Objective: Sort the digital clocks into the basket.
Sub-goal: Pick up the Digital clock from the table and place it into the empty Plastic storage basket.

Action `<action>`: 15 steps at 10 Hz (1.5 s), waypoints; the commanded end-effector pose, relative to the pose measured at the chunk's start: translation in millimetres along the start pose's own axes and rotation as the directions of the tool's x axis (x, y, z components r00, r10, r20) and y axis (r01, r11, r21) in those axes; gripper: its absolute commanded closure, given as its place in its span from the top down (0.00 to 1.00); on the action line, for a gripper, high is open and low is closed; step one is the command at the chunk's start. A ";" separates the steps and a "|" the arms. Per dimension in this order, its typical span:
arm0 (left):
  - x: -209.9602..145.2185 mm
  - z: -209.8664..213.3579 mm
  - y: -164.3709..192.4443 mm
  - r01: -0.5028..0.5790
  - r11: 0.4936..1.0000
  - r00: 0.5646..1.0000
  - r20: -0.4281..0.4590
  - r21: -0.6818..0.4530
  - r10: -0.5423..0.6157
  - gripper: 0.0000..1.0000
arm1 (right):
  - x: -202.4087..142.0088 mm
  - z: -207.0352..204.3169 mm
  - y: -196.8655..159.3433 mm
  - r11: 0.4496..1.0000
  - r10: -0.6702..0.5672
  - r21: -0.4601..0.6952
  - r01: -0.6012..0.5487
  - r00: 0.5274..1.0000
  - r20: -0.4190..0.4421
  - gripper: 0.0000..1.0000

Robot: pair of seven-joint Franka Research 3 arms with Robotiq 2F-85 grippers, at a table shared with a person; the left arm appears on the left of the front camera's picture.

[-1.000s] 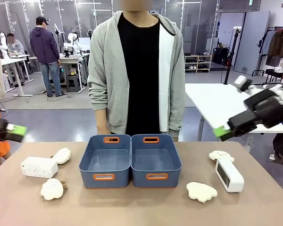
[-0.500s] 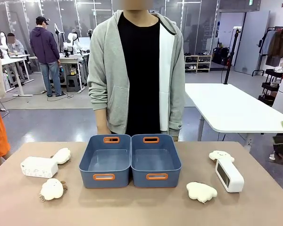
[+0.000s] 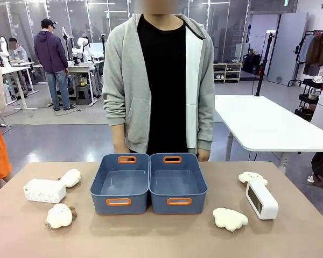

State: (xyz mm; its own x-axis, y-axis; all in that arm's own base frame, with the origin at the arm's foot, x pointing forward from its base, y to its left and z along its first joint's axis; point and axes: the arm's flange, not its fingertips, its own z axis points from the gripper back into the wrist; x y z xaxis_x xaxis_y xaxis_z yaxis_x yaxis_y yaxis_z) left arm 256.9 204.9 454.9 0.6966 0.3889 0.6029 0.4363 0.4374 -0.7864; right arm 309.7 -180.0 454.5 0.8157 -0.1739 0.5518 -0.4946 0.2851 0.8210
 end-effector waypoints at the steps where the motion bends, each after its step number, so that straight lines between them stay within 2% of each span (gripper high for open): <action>1: -1.4 3.9 -0.4 -0.015 1.000 1.000 0.002 -0.008 0.015 1.00 | -3.4 6.3 -1.9 1.000 -0.005 0.005 0.005 1.000 0.019 1.00; 15: -1.4 3.9 -0.4 -0.015 1.000 1.000 0.002 -0.008 0.015 1.00 | -3.4 6.3 -1.9 1.000 -0.005 0.005 0.005 1.000 0.019 1.00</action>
State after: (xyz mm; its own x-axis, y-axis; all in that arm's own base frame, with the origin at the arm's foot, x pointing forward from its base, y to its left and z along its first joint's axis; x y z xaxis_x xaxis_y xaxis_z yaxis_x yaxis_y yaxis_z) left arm 251.5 206.1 453.5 0.7105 0.3905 0.5854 0.4152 0.4391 -0.7968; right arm 305.2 -185.9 450.9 0.8240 -0.1881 0.5345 -0.4746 0.2862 0.8324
